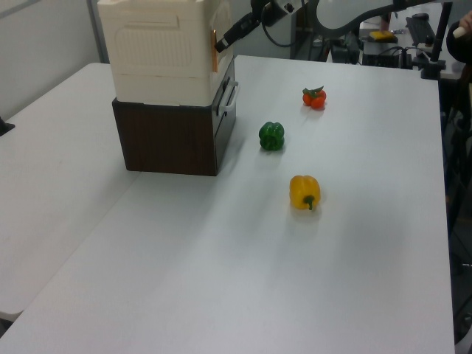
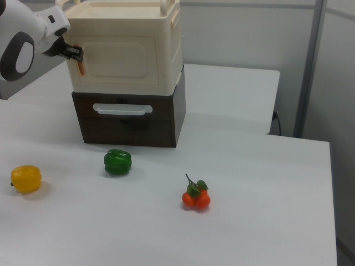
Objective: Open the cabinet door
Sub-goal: 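Close the gripper on the orange door handle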
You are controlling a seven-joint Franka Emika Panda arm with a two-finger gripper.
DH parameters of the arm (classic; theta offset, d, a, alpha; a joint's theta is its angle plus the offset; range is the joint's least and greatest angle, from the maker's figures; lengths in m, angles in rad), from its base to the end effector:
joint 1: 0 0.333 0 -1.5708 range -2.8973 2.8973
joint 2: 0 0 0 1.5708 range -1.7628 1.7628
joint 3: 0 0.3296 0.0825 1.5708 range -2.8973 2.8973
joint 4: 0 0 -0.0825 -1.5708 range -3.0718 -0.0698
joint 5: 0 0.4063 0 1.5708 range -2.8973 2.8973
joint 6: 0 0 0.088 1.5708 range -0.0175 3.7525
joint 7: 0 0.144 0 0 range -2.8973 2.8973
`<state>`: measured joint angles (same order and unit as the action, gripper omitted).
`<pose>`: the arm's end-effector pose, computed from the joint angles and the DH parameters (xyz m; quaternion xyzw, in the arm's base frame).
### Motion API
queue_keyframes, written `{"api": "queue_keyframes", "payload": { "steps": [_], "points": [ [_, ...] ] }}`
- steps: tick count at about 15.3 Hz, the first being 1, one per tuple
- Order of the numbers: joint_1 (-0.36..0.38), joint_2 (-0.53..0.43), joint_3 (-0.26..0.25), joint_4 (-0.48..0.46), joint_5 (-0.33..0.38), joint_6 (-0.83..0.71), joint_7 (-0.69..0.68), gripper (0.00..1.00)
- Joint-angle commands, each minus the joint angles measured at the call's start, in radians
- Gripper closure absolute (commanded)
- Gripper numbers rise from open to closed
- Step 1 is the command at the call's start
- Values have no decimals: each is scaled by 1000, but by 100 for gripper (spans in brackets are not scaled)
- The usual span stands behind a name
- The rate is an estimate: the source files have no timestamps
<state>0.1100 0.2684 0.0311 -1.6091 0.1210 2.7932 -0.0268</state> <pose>0.7404 0.0983 0.5668 -0.8957 -0.0310 -0.4377 0.0722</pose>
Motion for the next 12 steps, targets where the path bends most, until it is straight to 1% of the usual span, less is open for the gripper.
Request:
{"api": "queue_keyframes", "payload": {
  "steps": [1,3,4,6,7,8,11,12],
  "points": [
    [2,40,1,28,3,86,-48,64],
    [0,40,0,28,0,86,-50,64],
    [0,41,1,26,-9,86,-53,68],
    [2,46,1,21,-37,86,-73,88],
    [2,45,1,20,-37,85,-73,97],
    [0,41,1,15,-32,85,-73,100],
    [-1,15,1,-14,-26,71,-68,100],
    [-3,6,1,-37,-26,71,-68,100]
  ]
}}
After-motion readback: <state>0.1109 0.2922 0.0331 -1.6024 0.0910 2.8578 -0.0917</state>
